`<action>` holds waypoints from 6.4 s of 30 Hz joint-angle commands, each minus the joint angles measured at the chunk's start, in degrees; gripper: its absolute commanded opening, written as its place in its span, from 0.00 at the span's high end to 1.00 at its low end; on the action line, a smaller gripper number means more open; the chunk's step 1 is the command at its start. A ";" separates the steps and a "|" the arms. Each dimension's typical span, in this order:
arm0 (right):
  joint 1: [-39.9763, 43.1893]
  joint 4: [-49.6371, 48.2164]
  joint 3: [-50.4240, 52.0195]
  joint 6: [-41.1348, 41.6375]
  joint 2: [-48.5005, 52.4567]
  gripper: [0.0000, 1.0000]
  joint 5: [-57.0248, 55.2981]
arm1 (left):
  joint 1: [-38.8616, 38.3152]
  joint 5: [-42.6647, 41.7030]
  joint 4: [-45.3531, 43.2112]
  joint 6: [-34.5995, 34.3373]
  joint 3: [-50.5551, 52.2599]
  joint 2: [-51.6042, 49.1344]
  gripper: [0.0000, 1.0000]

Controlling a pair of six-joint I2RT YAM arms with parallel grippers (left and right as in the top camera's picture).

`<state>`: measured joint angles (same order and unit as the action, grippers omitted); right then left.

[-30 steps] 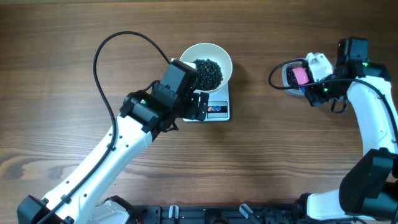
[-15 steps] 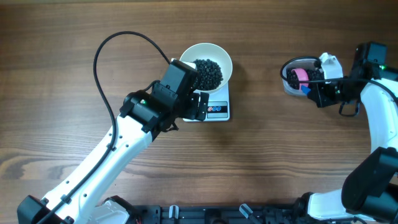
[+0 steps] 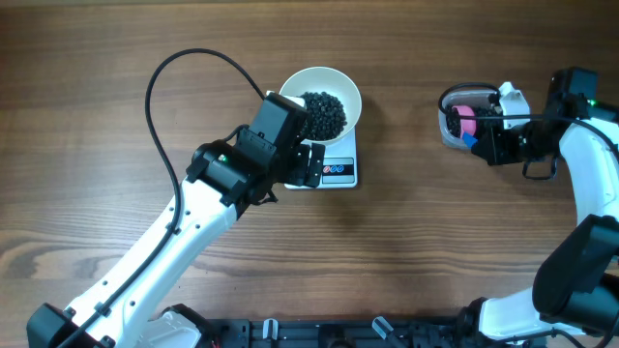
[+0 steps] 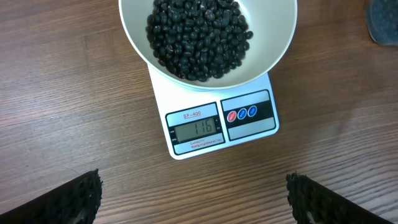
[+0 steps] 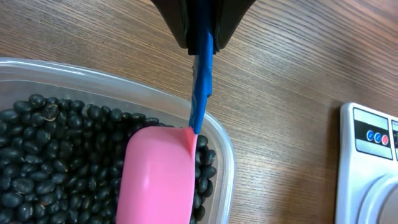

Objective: Scoop item into bowl and weigh 150g on scale
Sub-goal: 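Dip the scoop into the black beans with the right gripper, then lift the filled scoop out of the tub with the right gripper, then carry the scoop over the white bowl and tip the beans in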

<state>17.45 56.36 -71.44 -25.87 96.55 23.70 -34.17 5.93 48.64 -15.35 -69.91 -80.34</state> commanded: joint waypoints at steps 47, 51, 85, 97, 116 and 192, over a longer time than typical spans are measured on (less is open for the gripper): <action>13.44 -0.17 -0.17 6.16 2.25 0.96 21.53 | -0.22 -0.50 0.00 -0.50 0.37 0.83 0.00; 17.35 -0.04 -0.17 7.74 2.25 0.96 24.13 | -0.22 -0.50 0.02 -0.50 0.37 0.83 0.00; 4.20 -11.67 -0.17 31.52 2.25 0.96 57.16 | -0.22 -0.50 0.00 -0.50 0.37 0.83 0.00; -15.98 -25.40 -0.17 33.09 2.25 0.96 39.69 | -0.22 -0.50 0.00 -0.50 0.37 0.83 0.00; -24.79 -25.64 -0.24 19.71 -0.31 0.96 23.63 | -0.22 -0.50 0.00 -0.50 0.37 0.83 0.00; -31.17 -28.46 -0.24 4.87 -5.07 0.96 2.91 | -0.22 -0.50 0.00 -0.50 0.37 0.83 0.00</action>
<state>-13.47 28.16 -71.37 -19.86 92.66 27.86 -34.17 5.93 48.64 -15.35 -69.89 -80.34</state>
